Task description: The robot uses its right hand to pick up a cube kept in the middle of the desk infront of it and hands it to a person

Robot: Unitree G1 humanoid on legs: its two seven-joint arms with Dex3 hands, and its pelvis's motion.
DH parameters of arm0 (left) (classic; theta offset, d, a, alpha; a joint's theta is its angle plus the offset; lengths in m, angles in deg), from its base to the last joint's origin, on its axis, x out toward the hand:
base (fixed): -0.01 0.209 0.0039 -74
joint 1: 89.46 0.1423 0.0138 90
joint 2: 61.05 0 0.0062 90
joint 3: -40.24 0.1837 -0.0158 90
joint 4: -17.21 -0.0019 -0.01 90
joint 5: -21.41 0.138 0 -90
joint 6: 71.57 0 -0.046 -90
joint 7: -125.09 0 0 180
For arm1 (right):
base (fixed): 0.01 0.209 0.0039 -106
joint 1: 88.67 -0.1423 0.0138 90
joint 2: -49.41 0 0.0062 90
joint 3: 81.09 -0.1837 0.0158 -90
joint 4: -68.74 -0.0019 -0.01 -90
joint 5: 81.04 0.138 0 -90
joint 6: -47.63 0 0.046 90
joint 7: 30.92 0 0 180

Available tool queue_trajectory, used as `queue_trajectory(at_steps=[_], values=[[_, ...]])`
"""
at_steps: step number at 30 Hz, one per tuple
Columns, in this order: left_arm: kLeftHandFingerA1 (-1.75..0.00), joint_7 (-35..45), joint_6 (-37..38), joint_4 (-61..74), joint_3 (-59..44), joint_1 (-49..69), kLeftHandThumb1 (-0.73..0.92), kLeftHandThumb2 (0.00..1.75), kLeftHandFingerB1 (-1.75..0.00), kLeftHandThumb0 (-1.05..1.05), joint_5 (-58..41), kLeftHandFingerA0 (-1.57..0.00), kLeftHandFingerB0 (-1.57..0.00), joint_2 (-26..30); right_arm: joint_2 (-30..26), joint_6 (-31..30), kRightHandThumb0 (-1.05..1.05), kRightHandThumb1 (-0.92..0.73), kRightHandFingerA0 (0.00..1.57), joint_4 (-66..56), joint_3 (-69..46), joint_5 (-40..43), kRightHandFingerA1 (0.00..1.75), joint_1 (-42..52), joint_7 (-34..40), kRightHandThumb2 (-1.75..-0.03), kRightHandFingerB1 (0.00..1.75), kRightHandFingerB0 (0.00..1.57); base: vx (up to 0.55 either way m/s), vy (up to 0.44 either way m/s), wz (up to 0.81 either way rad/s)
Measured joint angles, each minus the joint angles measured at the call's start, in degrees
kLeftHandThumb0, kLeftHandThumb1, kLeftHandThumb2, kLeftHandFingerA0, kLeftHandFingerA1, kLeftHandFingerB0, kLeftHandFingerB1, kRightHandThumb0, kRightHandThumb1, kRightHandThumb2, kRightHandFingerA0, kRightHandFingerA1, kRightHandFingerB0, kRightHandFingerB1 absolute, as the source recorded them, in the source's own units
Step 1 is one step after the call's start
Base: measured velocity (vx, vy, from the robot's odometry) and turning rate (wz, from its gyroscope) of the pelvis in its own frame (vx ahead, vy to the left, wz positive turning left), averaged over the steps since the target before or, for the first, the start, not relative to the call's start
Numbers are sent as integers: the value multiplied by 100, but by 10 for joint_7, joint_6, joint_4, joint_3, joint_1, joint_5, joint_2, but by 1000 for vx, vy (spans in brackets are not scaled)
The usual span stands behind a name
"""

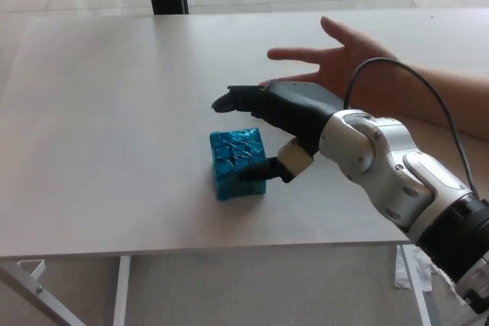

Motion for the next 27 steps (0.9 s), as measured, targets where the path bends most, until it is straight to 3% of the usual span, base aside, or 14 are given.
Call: queue_trajectory(at_steps=[1,2,4,5,6,7,9,10,16,17,18,19,20,27], values=[[-61,0,0,0,1,-1,58,58,-39,-66,0,-62,-51,0,0,0,-88,-63,22,3,0,-4,60,0,0,-60,41,21,0,0,0],[-66,0,0,0,2,-1,45,88,-52,-68,0,-56,-42,0,1,0,-87,-48,23,5,0,-7,62,0,0,-92,49,17,0,0,0],[-66,0,1,1,3,-3,45,88,-52,-68,0,-56,-42,0,1,0,-87,-48,23,7,0,-14,62,1,-1,-92,49,17,0,0,0],[-62,0,1,1,3,-3,58,58,-39,-68,0,-61,-50,0,1,0,-86,-47,23,7,0,-16,62,2,-1,-90,48,17,0,0,0],[-62,0,2,1,3,-3,59,58,-38,-71,0,-55,-49,0,3,-1,-89,-62,20,7,-1,-18,59,3,-2,-60,38,17,0,0,0],[-61,0,2,2,3,-3,59,58,-38,-70,0,-55,-49,0,4,-2,-88,-61,22,7,-2,-19,56,4,-4,-59,35,20,0,0,0],[-59,1,3,4,5,-3,59,58,-38,-70,0,-51,-49,0,7,-5,-87,-48,13,7,-2,-22,57,4,-10,-90,45,9,0,0,0],[-58,2,3,4,5,-3,58,58,-38,-70,0,-53,-48,0,9,-9,-89,-61,13,6,-1,-23,55,4,-16,-59,37,12,0,0,0],[-60,2,4,3,10,-3,59,58,-39,-69,1,-56,-49,0,13,-30,-91,-53,13,-3,4,-35,60,5,-39,-57,36,6,0,0,0],[-60,3,4,3,11,-3,58,58,-39,-70,1,-55,-49,0,13,-33,-85,-45,15,-3,7,-39,62,5,-41,-89,36,3,0,0,0],[-60,3,4,3,12,-3,59,58,-39,-69,1,-55,-49,0,14,-36,-91,-50,13,-4,11,-43,60,5,-42,-56,37,5,0,0,0],[-61,3,4,3,12,-3,59,58,-39,-69,1,-55,-50,0,15,-38,-90,-49,13,-4,14,-46,61,5,-43,-56,37,5,0,0,0],[-59,3,4,3,13,-3,61,58,-39,-67,1,-57,-48,0,16,-40,-78,-40,20,-5,16,-49,61,6,-44,-82,40,2,0,0,0],[-62,4,5,3,17,-3,62,59,-39,-68,1,-59,-49,0,27,-63,-64,-40,53,-14,45,-103,93,25,2,-75,48,18,0,0,0]])
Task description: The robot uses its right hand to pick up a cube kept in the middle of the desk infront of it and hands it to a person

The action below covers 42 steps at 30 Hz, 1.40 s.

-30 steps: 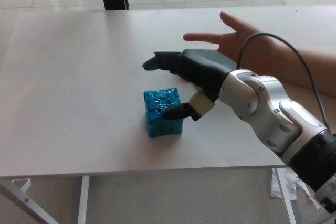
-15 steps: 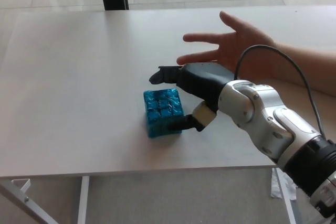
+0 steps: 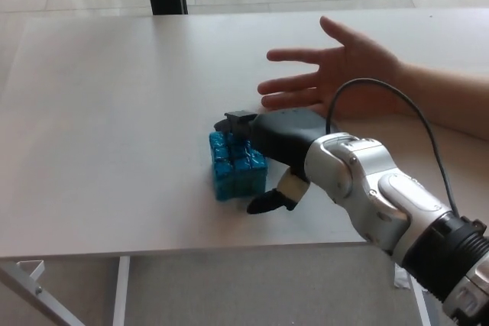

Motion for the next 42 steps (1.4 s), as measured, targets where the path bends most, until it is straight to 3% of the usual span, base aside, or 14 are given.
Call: queue_trajectory(at_steps=[4,9,11,16,17,18,21,22,27,29,30,31,34,42], values=[[-67,0,0,0,1,0,49,91,-53,-68,0,-54,-44,0,9,-5,-44,-57,70,2,0,-18,132,8,38,-58,48,35,0,0,0],[-63,0,0,0,4,0,63,59,-40,-69,0,-61,-50,0,21,-4,-44,-65,80,13,-1,-28,158,20,81,-65,59,49,0,0,0],[-70,0,0,0,4,0,49,91,-53,-70,0,-59,-44,0,27,-1,-41,-68,88,17,-1,-29,159,23,102,-60,59,56,0,0,0],[-61,0,0,0,4,0,65,60,-39,-70,0,-58,-49,0,34,2,-39,-73,90,26,-2,-32,162,30,138,-61,59,59,0,0,0],[-62,0,0,0,5,0,65,60,-39,-69,0,-58,-51,0,37,3,-33,-57,120,29,-2,-34,130,33,150,-101,71,59,0,0,0],[-63,0,0,0,5,0,65,59,-39,-68,0,-58,-51,0,40,5,-31,-71,93,32,-3,-34,174,36,161,-64,64,67,0,0,0],[-67,0,0,0,5,0,56,95,-51,-78,0,-54,-41,0,49,8,-41,-45,121,37,-7,-35,136,42,187,-92,86,84,0,0,0],[-60,0,0,0,5,0,66,60,-39,-72,0,-60,-49,0,52,9,-36,-55,96,38,-9,-35,175,44,195,-63,83,93,0,0,0],[-68,0,0,0,5,0,53,95,-52,-71,0,-58,-38,0,62,16,-39,-39,125,42,-20,-37,138,52,238,-88,83,83,0,0,0],[-61,0,0,0,5,0,68,61,-39,-71,1,-61,-48,0,62,20,-37,-51,99,43,-23,-39,175,57,255,-61,78,93,0,0,0],[-67,0,0,0,6,1,51,93,-53,-70,1,-56,-42,0,61,22,-29,-49,100,43,-26,-39,175,59,261,-74,98,92,0,0,0],[-58,0,0,0,6,1,67,60,-39,-70,1,-59,-47,0,60,25,-27,-57,88,43,-29,-40,175,60,269,-69,144,76,0,0,0],[-57,0,0,0,8,2,67,61,-38,-69,2,-60,-47,0,46,37,-35,-43,116,41,-50,-41,135,61,289,-88,89,79,0,0,0],[-67,0,0,-2,11,15,53,95,-52,-70,4,-59,-41,0,-30,69,-35,-58,89,18,-141,-40,173,-7,309,-59,76,89,0,0,0]])
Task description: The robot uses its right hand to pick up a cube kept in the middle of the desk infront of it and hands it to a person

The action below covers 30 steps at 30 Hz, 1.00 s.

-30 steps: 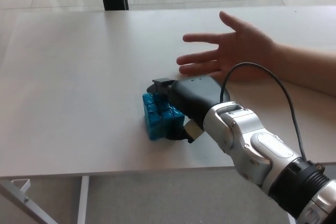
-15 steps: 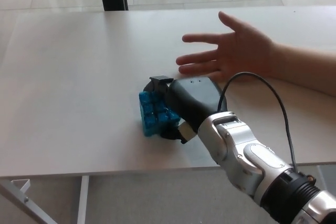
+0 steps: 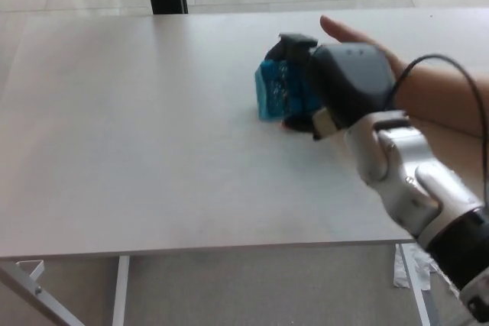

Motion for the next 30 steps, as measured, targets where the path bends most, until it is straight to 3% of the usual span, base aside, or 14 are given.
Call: queue_trajectory(at_steps=[1,5,6,7,9,10,11,12,13,14,15,23,25,30], values=[[-61,0,0,0,0,1,68,61,-39,-69,0,-66,-49,0,-3,2,-34,-57,93,0,-5,1,170,-5,0,-62,72,91,0,0,0],[-63,-3,2,0,3,3,67,60,-39,-71,2,-64,-51,0,-28,12,-35,-58,91,15,-28,3,168,-39,-2,-57,68,91,0,0,0],[-59,-3,2,0,3,3,68,60,-39,-71,1,-58,-50,0,-36,13,-33,-60,85,25,-33,2,174,-52,-2,-58,90,88,0,0,0],[-59,-3,2,-1,3,3,68,60,-39,-71,2,-58,-50,0,-44,13,-33,-60,85,39,-38,2,174,-66,-2,-58,90,88,0,0,0],[-60,-3,2,-1,4,5,69,61,-39,-70,2,-61,-48,0,-56,13,-35,-55,89,56,-43,1,168,-83,-2,-60,66,88,0,0,0],[-60,-3,2,-1,4,6,69,61,-39,-70,1,-61,-48,0,-59,13,-35,-55,89,66,-43,1,168,-91,-2,-60,66,88,0,0,0],[-67,-3,2,-1,4,7,53,95,-53,-69,1,-56,-43,0,-61,13,-37,-50,95,76,-43,1,164,-98,-2,-59,59,90,0,0,0],[-64,-3,2,-1,4,7,67,61,-39,-71,1,-67,-52,0,-63,14,-38,-53,98,86,-43,0,161,-104,-2,-56,55,89,0,0,0],[-62,-3,2,-1,4,7,67,61,-38,-72,1,-66,-50,0,-64,14,-38,-53,98,97,-42,-1,162,-109,-2,-56,54,89,0,0,0],[-68,-3,2,-1,4,7,54,95,-52,-69,1,-59,-41,0,-66,14,-36,-50,99,115,-39,-3,164,-115,-1,-59,58,91,0,0,0],[-62,-4,2,-1,4,7,68,61,-39,-69,1,-63,-49,0,-66,14,-36,-50,98,127,-37,-5,164,-117,0,-59,58,92,0,0,0],[-64,-4,2,-2,4,-2,66,60,-39,-71,1,-70,-53,-9,-55,18,-36,-55,100,198,-24,-8,154,-125,11,-56,56,87,0,0,0],[-63,-4,2,-1,6,-5,68,60,-39,-73,2,-70,-52,-10,-49,18,-38,-60,97,213,-19,-8,158,-132,11,-58,64,88,0,0,0],[-62,-4,2,1,9,-9,68,60,-40,-70,2,-69,-53,-10,-32,19,-39,-59,98,243,7,-13,160,-141,12,-58,56,89,0,0,0]])
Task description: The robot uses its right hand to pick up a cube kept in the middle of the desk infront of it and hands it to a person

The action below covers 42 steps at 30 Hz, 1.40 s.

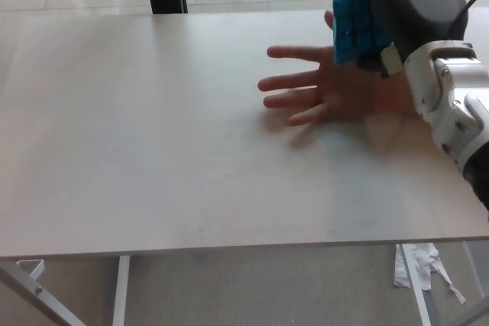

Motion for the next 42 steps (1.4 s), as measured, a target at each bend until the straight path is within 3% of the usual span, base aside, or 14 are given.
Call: queue_trajectory(at_steps=[14,17,18,19,21,22,23,24,25,29,31,32,33,42], values=[[-65,0,1,4,3,-7,67,60,-41,-70,0,-68,-53,-13,20,6,-35,-54,88,76,81,-31,168,1,28,-59,81,84,0,0,0],[-65,0,1,4,3,-7,68,60,-41,-68,0,-70,-55,-13,25,-11,-44,-56,72,89,110,-45,125,-2,18,-58,63,72,0,0,0],[-65,0,1,4,4,-7,68,60,-41,-68,0,-73,-54,-14,27,-17,-51,-54,54,93,118,-50,71,-5,13,-58,41,55,0,0,0],[-65,0,1,4,4,-7,68,61,-41,-68,0,-71,-54,-14,30,-24,-52,-54,45,97,122,-53,60,-9,7,-57,37,48,0,0,0],[-71,0,1,4,4,-8,53,94,-55,-68,0,-67,-47,-14,36,-37,-51,-54,35,101,125,-56,54,-15,-7,-56,35,43,0,0,0],[-66,0,1,4,4,-9,67,60,-42,-70,0,-73,-56,-14,40,-43,-58,-41,12,102,125,-56,54,-15,-13,-78,47,23,0,0,0],[-72,0,1,4,4,-9,52,93,-56,-71,0,-70,-51,-14,42,-49,-58,-41,5,102,125,-57,52,-16,-19,-76,46,19,0,0,0],[-72,0,1,4,4,-10,52,93,-56,-71,0,-70,-51,-14,44,-54,-58,-41,5,102,125,-57,52,-16,-23,-76,46,19,0,0,0],[-65,0,1,4,4,-10,67,60,-42,-71,0,-74,-56,-14,45,-60,-58,-38,1,101,124,-58,40,-16,-27,-78,46,13,0,0,0],[-63,0,1,4,6,-9,68,61,-42,-71,0,-71,-55,-14,47,-78,-85,-47,0,93,124,-60,6,-16,-44,-76,16,7,0,0,0],[-62,-1,1,3,8,-9,69,61,-41,-72,1,-70,-55,-14,48,-83,-78,-45,0,86,119,-59,14,-16,-52,-80,26,10,0,0,0],[-71,-1,1,2,9,-9,53,94,-57,-70,2,-70,-53,-14,49,-84,-89,-51,0,81,114,-58,7,-16,-54,-83,9,11,0,0,0],[-65,-1,1,1,10,-9,68,61,-43,-71,2,-71,-58,-14,49,-85,-83,-46,0,77,110,-58,17,-16,-55,-85,12,4,0,0,0],[-62,-5,1,-1,7,-4,70,61,-42,-69,1,-70,-59,-15,47,-97,-101,-57,0,23,95,-60,22,-17,-70,-94,0,0,0,0,0]])
